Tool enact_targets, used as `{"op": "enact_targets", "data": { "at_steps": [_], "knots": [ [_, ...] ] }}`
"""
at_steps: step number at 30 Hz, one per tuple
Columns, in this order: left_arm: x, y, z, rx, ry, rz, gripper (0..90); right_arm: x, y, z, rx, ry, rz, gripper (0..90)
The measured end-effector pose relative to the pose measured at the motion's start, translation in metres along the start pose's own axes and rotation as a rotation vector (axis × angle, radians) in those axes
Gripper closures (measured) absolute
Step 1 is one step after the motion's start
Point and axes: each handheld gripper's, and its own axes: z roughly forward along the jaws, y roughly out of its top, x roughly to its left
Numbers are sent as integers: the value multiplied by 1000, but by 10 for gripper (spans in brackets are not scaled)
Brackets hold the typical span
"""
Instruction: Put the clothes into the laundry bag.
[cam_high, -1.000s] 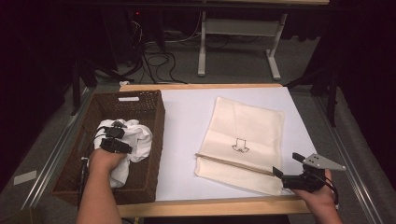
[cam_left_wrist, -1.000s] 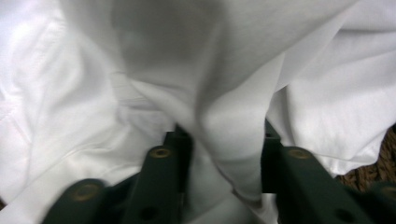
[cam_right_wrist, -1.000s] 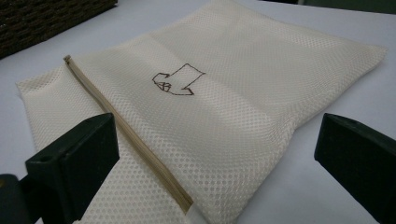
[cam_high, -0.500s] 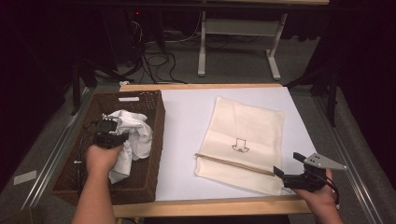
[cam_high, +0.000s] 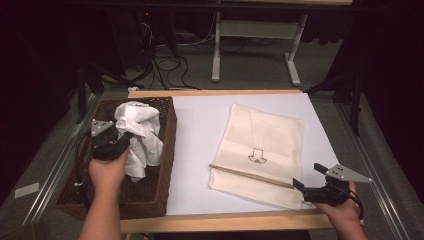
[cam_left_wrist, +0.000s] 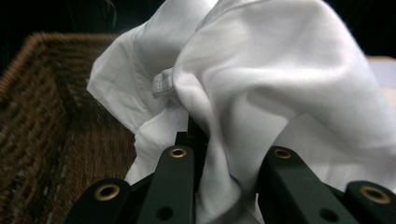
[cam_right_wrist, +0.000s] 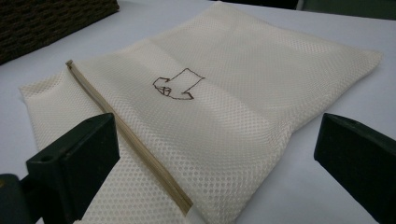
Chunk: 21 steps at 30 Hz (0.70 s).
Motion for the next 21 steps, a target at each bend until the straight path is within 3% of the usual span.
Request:
{"op": "enact_targets", "data": {
  "at_steps": [3,8,9,13,21],
  "knots": [
    [1,-2,-10,-81,24,-25,796,1,0,-1,-10,2,-7,9],
    [3,-3,-19,-143,45,-41,796,2,0,0,-10,3,-6,9],
    [3,-3,-23,-176,49,-51,797,2,0,0,-12,4,-11,9],
    [3,1,-29,-219,40,-59,795,3,-1,1,-5,5,-7,8],
    [-8,7,-44,-313,36,-23,796,6,-1,3,3,14,-17,8]
  ]
}}
